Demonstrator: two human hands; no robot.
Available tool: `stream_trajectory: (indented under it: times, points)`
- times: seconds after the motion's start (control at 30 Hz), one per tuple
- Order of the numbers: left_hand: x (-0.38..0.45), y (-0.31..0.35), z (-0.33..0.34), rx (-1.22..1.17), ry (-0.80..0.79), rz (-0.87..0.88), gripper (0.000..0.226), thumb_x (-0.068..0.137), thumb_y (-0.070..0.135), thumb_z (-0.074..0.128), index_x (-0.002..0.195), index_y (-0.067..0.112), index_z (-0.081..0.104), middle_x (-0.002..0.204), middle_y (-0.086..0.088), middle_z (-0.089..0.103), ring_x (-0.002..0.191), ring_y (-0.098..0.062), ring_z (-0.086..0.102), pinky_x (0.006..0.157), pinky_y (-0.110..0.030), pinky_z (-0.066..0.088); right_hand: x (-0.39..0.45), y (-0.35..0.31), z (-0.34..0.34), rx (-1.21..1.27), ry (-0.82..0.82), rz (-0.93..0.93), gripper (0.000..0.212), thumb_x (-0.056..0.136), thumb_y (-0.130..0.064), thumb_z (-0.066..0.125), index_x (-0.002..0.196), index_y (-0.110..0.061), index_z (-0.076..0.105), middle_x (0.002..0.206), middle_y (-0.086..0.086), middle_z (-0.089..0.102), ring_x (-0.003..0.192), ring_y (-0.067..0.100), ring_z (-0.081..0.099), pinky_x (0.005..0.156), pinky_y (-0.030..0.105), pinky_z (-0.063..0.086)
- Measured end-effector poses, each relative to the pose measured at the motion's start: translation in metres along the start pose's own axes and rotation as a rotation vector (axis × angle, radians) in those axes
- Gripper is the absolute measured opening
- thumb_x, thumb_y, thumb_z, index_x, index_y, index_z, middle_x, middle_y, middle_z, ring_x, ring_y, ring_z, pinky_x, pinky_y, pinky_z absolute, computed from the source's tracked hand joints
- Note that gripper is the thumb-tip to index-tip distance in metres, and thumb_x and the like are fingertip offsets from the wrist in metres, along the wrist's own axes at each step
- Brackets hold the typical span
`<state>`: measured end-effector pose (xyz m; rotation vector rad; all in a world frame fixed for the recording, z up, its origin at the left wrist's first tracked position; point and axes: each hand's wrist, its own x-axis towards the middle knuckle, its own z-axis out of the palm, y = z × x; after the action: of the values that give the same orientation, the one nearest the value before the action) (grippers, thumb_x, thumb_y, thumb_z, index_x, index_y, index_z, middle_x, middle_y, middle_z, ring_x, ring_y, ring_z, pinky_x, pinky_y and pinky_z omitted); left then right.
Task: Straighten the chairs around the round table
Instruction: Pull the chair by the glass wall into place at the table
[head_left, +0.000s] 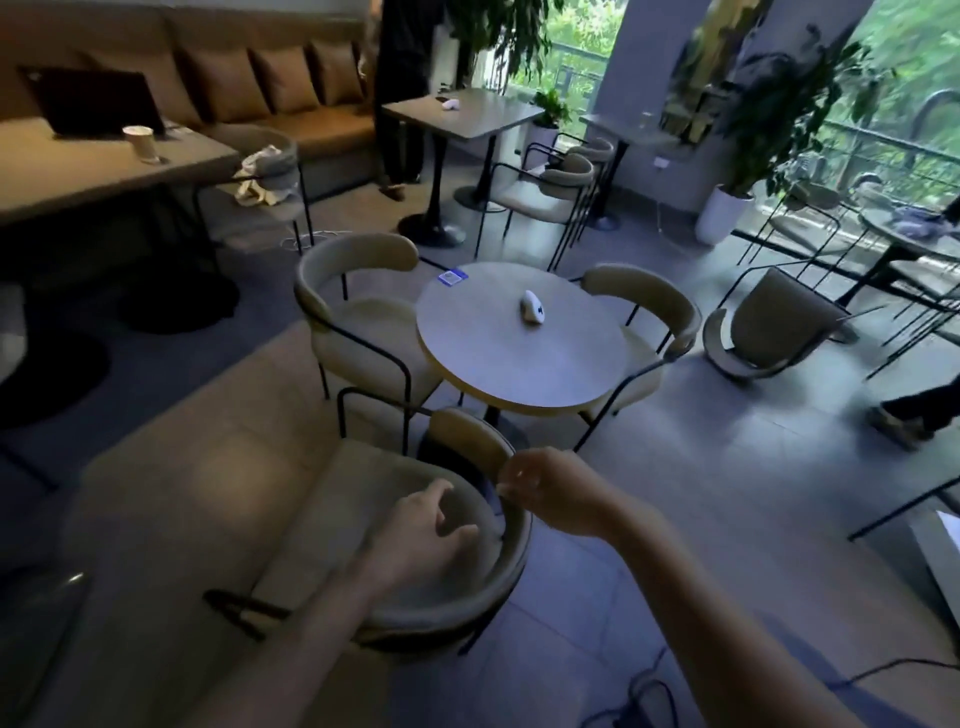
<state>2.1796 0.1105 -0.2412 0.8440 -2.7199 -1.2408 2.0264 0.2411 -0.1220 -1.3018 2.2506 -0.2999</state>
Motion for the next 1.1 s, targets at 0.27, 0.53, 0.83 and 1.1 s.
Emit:
stream_trajectory:
  times: [0.27,0.53,0.83,1.1]
  points:
    - [0.038,-0.012,0.011,0.006,0.031,-0.126,0.07,0.077,0.072,0.048,0.133,0.03,0.044,0.096,0.018,0.054,0.082,0.0,0.051,0.058,-0.023,0.04,0.036,0.001,-0.017,-0.113,-0.079,0.069,0.024,0.098,-0.026,0.054,0.11,-0.009,0.067,0.107,0.011,0.068,0.097,0.027,0.065,0.09,0.046,0.054]
    - [0.075,-0.042,0.037,-0.01,0.12,-0.577,0.069,0.087,0.057,0.049,0.143,0.018,0.038,0.137,-0.007,0.052,0.12,-0.031,0.051,0.091,-0.04,0.046,0.121,0.042,-0.003,-0.288,-0.146,0.085,0.032,0.094,-0.032,0.055,0.121,-0.013,0.059,0.112,0.01,0.062,0.095,0.027,0.062,0.085,0.044,0.055]
    - [0.071,-0.176,0.076,0.01,0.147,-1.232,0.071,0.088,0.053,0.055,0.14,0.007,0.045,0.146,-0.012,0.046,0.132,-0.03,0.044,0.101,-0.033,0.039,0.251,0.139,0.059,-0.278,-0.167,0.188,0.053,0.09,-0.039,0.062,0.133,-0.011,0.046,0.131,0.018,0.051,0.119,0.04,0.052,0.093,0.047,0.048]
    - [0.088,-0.216,0.121,-0.055,0.347,-1.602,0.096,0.089,0.036,0.056,0.149,-0.008,-0.004,0.154,-0.03,0.008,0.135,-0.045,0.03,0.1,-0.047,0.043,0.324,0.185,0.116,-0.259,-0.258,0.182,0.072,0.092,-0.046,0.059,0.143,-0.004,0.03,0.141,0.023,0.041,0.124,0.044,0.046,0.095,0.051,0.045]
